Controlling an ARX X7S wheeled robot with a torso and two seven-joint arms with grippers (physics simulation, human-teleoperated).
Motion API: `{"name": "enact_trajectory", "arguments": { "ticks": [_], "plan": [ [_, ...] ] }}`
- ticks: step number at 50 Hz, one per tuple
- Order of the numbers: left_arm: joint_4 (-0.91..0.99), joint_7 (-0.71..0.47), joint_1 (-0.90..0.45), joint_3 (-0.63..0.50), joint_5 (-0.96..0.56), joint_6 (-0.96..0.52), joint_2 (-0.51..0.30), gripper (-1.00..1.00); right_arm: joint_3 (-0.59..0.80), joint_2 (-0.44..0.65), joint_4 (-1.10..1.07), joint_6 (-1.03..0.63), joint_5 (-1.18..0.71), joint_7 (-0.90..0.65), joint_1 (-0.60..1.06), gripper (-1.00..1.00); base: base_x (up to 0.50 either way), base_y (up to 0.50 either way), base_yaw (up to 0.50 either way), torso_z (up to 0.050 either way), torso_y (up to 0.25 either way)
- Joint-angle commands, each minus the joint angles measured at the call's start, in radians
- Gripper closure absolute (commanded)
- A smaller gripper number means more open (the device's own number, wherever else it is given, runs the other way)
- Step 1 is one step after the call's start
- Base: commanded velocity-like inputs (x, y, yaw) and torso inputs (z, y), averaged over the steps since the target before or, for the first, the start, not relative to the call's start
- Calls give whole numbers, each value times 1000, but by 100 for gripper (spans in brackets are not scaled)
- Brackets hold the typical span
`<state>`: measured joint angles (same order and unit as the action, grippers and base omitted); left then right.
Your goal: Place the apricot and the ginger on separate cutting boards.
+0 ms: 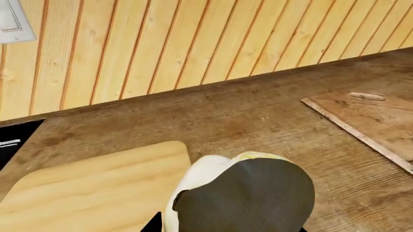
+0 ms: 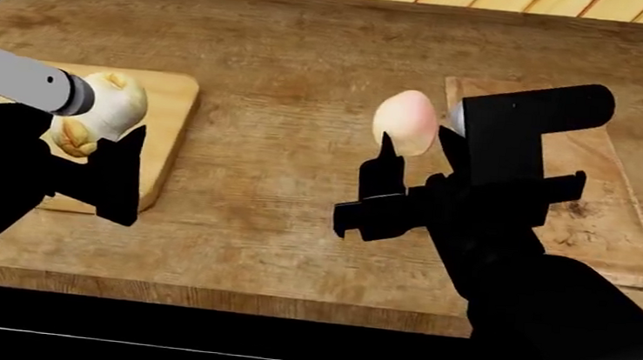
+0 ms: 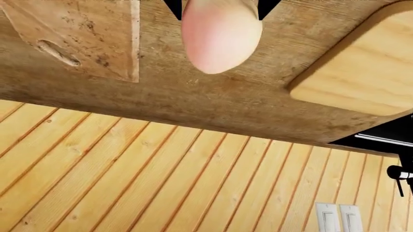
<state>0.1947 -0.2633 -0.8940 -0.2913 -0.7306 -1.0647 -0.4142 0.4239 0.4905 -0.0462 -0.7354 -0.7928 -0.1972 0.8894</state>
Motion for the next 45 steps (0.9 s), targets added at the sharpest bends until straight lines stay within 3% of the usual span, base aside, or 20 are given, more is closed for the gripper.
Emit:
{"name": "enact_trajectory", "arguments": {
  "ticks": [1, 22, 45],
  "plan": [
    [27, 17, 7, 39, -33, -18, -4, 100, -23, -13, -24, -37, 18, 21, -3, 100, 336, -1, 0, 0, 0],
    [21, 29, 4, 28, -38, -11, -15, 100, -18, -5, -49, -61, 4, 9, 1, 100, 298, -1, 0, 0, 1],
    [10, 18, 5, 20, -32, -2, -16, 100, -83, 122, 4, -236, -22, -101, 48, 100, 6, 0, 0, 0, 0]
  ]
}}
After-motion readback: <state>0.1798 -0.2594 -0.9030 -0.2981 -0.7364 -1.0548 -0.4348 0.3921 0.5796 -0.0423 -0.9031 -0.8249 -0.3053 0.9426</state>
